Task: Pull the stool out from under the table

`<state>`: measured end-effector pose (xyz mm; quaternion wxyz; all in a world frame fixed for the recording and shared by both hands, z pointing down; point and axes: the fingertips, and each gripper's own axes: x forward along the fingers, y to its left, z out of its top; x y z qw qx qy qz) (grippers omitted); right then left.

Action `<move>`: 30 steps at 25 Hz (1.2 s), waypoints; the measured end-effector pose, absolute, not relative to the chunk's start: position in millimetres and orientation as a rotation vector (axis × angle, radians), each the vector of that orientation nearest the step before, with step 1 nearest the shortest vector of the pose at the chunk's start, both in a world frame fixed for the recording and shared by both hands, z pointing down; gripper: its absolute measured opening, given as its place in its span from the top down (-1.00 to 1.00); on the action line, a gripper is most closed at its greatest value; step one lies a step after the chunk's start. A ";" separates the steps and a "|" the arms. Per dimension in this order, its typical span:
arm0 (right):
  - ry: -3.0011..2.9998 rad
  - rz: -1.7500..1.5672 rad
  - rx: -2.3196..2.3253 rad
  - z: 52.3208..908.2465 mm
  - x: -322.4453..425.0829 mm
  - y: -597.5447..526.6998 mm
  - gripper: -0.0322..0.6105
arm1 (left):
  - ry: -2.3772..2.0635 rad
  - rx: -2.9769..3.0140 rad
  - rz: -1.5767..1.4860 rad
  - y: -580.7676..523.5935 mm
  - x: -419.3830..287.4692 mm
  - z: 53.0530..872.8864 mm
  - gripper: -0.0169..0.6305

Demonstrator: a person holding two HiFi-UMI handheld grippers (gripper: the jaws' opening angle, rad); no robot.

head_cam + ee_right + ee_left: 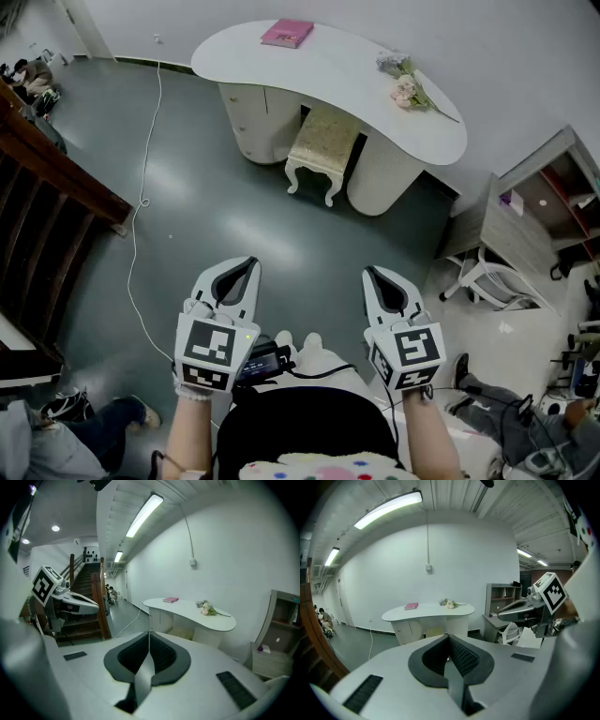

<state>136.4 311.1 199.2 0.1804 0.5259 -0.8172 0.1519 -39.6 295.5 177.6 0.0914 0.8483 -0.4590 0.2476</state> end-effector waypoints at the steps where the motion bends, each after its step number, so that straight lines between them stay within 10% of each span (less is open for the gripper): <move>1: -2.309 0.429 1.486 199.2 136.9 309.9 0.79 | -1.365 2.521 0.735 294.3 -39.1 177.5 0.90; 30: -2.391 0.392 1.448 194.5 159.8 304.4 0.79 | -1.489 2.501 0.689 299.1 -16.3 166.7 0.90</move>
